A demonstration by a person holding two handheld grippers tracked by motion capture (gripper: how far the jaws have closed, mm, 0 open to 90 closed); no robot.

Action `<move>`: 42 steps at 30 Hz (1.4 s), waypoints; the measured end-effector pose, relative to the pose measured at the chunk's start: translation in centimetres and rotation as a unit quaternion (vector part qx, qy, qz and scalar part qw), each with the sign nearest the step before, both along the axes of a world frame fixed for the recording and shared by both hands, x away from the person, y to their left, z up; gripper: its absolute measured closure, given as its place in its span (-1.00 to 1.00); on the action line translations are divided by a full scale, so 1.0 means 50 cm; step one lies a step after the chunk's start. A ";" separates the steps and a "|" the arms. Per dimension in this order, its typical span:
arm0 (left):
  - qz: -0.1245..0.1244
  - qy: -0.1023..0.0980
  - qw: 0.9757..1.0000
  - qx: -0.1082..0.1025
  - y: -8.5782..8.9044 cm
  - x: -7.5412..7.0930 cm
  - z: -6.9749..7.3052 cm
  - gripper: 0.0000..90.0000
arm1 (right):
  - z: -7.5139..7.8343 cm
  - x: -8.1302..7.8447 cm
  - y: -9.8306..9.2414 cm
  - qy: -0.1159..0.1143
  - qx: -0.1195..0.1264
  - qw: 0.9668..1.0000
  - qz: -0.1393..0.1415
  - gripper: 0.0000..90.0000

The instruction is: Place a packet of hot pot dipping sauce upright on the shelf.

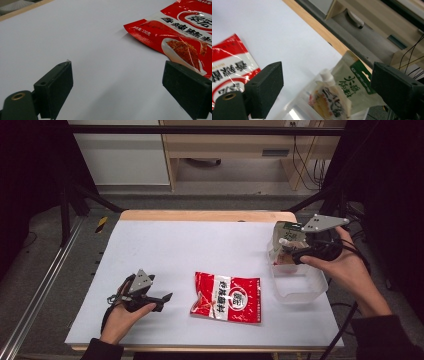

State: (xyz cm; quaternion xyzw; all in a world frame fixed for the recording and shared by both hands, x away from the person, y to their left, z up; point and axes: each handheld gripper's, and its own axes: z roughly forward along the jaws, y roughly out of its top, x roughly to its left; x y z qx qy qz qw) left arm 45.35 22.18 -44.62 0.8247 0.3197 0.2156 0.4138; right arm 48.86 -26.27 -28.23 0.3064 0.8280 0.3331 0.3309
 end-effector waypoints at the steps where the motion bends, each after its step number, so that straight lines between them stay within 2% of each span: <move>1: 0.000 -0.001 1.000 -0.001 -0.002 0.000 -0.001 -0.79 | 0.000 -0.010 0.010 -0.003 0.000 1.000 -0.002 -0.71; 5: -0.001 -0.010 1.000 0.001 -0.008 -0.001 0.000 -0.80 | -0.004 -0.044 0.052 -0.002 -0.001 1.000 -0.002 -0.66; 8: -0.004 -0.011 1.000 0.003 -0.012 -0.002 0.000 -0.82 | -0.013 -0.063 0.079 0.001 0.009 1.000 -0.005 -0.59; 13: -0.005 -0.013 1.000 -0.003 -0.017 -0.005 0.002 -0.85 | -0.050 -0.090 0.122 0.018 0.018 1.000 -0.007 -0.56; 20: -0.021 -0.019 1.000 0.006 -0.037 -0.009 0.000 -0.86 | -0.101 -0.129 0.170 0.005 0.033 0.999 -0.005 -0.47; 23: -0.027 -0.020 0.999 0.006 -0.044 -0.011 -0.001 -0.86 | -0.118 -0.142 0.179 0.006 0.044 0.999 -0.006 -0.43; 25: -0.029 -0.020 0.999 0.006 -0.047 -0.012 -0.002 -0.86 | -0.131 -0.149 0.183 0.007 0.043 0.999 -0.008 -0.42; 33: -0.035 -0.018 0.999 0.005 -0.057 -0.014 -0.004 -0.86 | -0.169 -0.179 0.177 0.003 0.055 0.998 -0.027 -0.29; 42: -0.045 -0.019 0.999 0.010 -0.075 -0.019 -0.005 -0.85 | -0.225 -0.217 0.176 0.025 0.057 0.997 -0.041 -0.22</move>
